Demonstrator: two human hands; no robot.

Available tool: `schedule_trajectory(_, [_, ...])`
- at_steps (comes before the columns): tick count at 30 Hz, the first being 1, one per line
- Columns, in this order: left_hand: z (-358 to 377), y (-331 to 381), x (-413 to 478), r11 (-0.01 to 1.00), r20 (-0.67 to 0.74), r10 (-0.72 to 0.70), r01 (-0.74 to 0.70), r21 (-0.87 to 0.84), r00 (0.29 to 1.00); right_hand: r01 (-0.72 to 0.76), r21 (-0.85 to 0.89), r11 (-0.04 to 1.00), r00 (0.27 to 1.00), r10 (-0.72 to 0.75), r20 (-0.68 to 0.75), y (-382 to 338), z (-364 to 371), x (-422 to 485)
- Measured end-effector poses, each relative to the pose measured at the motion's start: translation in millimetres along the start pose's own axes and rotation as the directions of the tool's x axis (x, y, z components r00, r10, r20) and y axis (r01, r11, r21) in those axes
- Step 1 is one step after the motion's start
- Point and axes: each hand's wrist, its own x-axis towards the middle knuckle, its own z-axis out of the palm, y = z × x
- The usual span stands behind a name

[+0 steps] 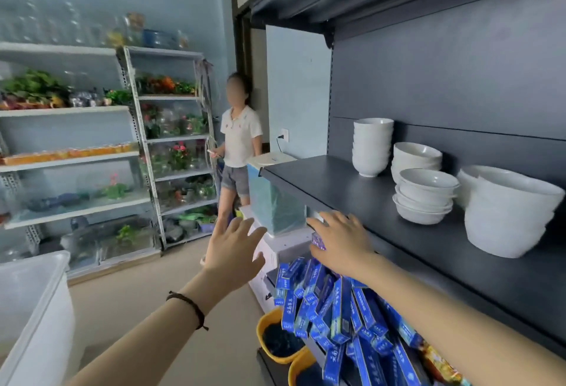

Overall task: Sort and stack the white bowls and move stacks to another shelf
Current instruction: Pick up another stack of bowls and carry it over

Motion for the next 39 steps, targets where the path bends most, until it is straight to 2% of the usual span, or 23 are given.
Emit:
schedule_trajectory(3, [28, -3, 44, 0.994, 0.025, 0.058, -0.056, -0.095, 0.998, -0.102, 0.0, 0.995, 0.993, 0.102, -0.056, 20, 9, 35])
schedule_trajectory(7, [64, 5, 108, 0.966, 0.033, 0.183, -0.173, -0.194, 0.983, -0.193, -0.017, 0.981, 0.981, 0.192, -0.026, 48, 24, 90])
schedule_trajectory(10, [84, 7, 165, 0.953, -0.017, 0.213, -0.211, -0.215, 0.977, -0.289, 0.137, 0.948, 0.955, 0.295, -0.029, 73, 29, 141])
schedule_trajectory(12, [93, 7, 207, 0.944, -0.046, 0.198, -0.203, -0.261, 0.979, -0.407, 0.281, 0.869, 0.905, 0.426, -0.007, 93, 28, 172])
schedule_trajectory(15, [106, 18, 269, 0.925, -0.069, 0.276, -0.285, -0.252, 0.959, -0.554, 0.453, 0.698, 0.792, 0.609, 0.031, 125, 33, 210])
schedule_trajectory(17, [114, 30, 302, 0.914, -0.016, 0.322, -0.316, -0.255, 0.946, -0.598, 0.581, 0.552, 0.694, 0.719, 0.031, 145, 44, 231])
schedule_trajectory(19, [131, 44, 325, 0.903, 0.008, 0.327, -0.31, -0.298, 0.945, -0.572, 0.7, 0.428, 0.587, 0.809, -0.016, 160, 63, 245])
schedule_trajectory(21, [147, 53, 339, 0.887, 0.045, 0.352, -0.317, -0.336, 0.935, -0.514, 0.782, 0.353, 0.512, 0.857, -0.05, 168, 79, 255])
schedule_trajectory(28, [173, 56, 375, 0.845, 0.158, 0.41, -0.309, -0.437, 0.898, -0.315, 0.922, 0.225, 0.363, 0.926, -0.102, 195, 87, 280])
schedule_trajectory(30, [175, 57, 383, 0.841, 0.182, 0.421, -0.307, -0.445, 0.889, -0.257, 0.946, 0.2, 0.352, 0.931, -0.101, 201, 88, 281])
schedule_trajectory(39, [174, 81, 397, 0.79, 0.21, 0.415, -0.236, -0.566, 0.885, -0.088, 0.975, 0.204, 0.423, 0.894, -0.149, 213, 100, 281])
